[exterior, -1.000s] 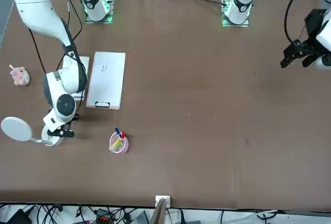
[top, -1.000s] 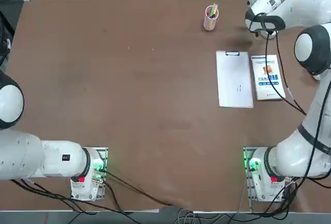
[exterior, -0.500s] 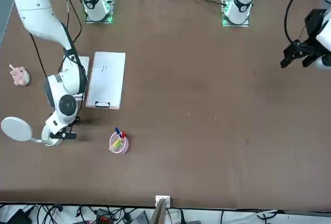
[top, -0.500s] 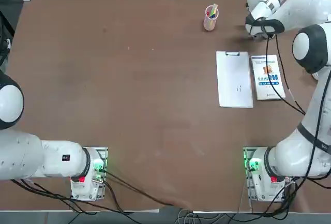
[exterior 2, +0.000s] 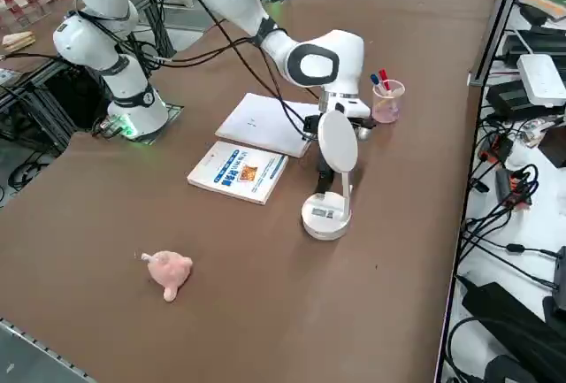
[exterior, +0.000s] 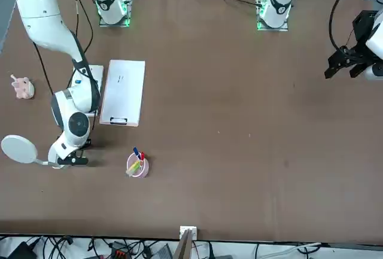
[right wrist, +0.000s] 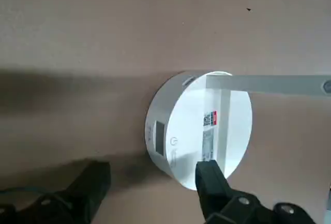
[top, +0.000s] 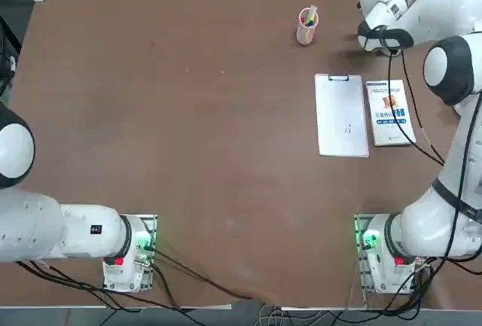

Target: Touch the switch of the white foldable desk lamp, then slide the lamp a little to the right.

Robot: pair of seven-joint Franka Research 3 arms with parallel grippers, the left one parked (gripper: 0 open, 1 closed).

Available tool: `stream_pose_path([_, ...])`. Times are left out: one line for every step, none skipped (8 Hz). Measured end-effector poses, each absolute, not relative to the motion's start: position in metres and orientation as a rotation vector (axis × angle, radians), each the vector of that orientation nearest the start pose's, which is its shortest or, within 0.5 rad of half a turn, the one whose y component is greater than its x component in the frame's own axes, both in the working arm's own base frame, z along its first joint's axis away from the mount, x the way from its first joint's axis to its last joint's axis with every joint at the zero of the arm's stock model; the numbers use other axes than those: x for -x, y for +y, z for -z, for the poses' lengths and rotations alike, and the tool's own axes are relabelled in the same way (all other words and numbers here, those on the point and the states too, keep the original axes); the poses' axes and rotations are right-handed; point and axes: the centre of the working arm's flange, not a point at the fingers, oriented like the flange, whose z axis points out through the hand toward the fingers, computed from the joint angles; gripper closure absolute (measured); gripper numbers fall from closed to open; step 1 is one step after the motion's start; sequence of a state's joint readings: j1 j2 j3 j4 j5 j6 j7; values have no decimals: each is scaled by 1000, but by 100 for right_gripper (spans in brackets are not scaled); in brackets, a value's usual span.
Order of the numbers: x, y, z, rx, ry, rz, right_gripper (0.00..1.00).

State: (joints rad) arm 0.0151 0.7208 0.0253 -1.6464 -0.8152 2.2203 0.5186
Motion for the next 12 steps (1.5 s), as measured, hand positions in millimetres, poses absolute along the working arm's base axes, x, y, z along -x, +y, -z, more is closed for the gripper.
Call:
stream_pose_path([-678,3,-185,-2546,98,-57,0])
stream_pose_path([-680,2,-183,-2555,101,-70,0])
stream_pose_path([-681,0,-182,-2564,94,-79,0])
stream_pose_path([-683,-5,-182,-2570,85,-88,0])
stream_pose_path([-685,-8,-183,-2585,68,-98,0])
stream_pose_path([-686,-9,-184,-2604,46,-104,0])
stream_pose_path([-686,-8,-184,-2618,29,-103,0])
stream_pose_path([-686,-7,-184,-2631,14,-100,0])
stream_pose_path([-686,-6,-184,-2640,5,-98,0])
stream_pose_path([-686,-6,-184,-2641,2,-97,0])
stream_pose_path([-686,-6,-183,-2642,2,-95,0])
stream_pose_path([-686,-6,-183,-2642,2,-95,0])
